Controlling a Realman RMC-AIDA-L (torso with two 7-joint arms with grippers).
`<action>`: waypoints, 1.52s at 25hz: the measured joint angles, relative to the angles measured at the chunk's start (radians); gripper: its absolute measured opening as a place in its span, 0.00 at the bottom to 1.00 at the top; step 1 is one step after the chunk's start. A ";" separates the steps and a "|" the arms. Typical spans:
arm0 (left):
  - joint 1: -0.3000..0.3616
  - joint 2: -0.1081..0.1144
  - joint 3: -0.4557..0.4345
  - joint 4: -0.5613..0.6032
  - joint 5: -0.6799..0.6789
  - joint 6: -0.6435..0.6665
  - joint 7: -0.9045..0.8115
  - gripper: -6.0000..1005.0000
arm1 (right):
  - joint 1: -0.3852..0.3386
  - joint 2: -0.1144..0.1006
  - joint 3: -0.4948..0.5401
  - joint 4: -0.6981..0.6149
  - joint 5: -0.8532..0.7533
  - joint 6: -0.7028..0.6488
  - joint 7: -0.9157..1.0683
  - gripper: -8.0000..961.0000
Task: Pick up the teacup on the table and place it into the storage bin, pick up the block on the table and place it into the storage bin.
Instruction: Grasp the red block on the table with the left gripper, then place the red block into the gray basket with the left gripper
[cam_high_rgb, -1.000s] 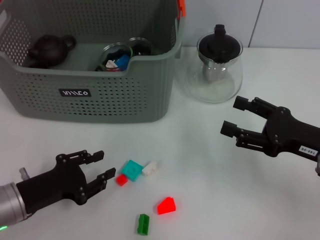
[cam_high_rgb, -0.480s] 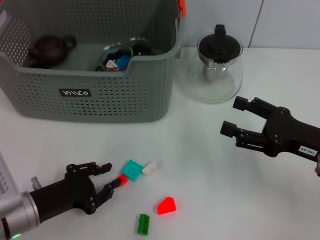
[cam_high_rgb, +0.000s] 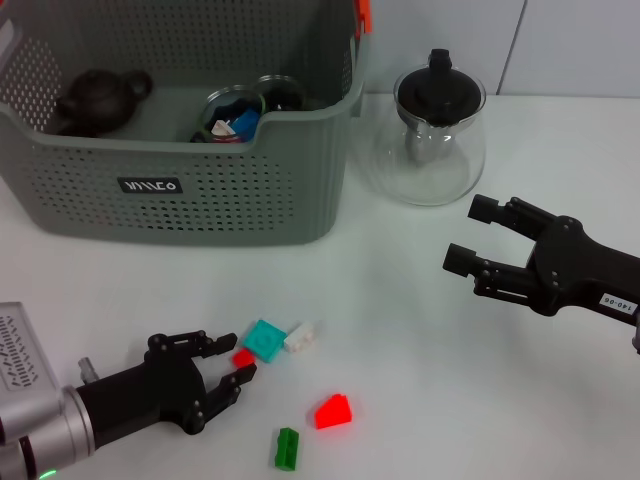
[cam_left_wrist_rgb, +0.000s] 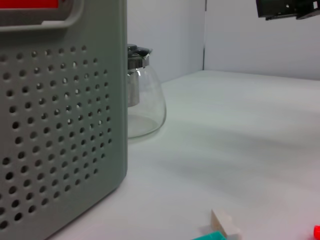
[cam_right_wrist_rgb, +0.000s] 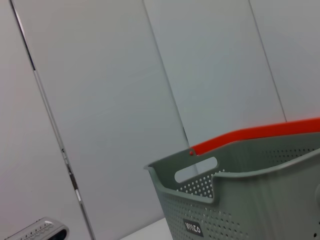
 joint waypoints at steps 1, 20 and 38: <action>0.000 0.000 0.004 0.000 0.000 -0.001 0.000 0.39 | 0.000 0.000 0.000 0.000 0.000 0.000 0.000 0.98; -0.008 -0.001 0.009 -0.019 0.000 -0.036 0.000 0.38 | -0.006 0.000 0.000 0.000 0.000 -0.005 0.000 0.98; -0.011 0.032 -0.171 0.146 -0.015 0.379 -0.302 0.21 | -0.007 -0.004 0.000 0.000 0.000 -0.005 0.000 0.98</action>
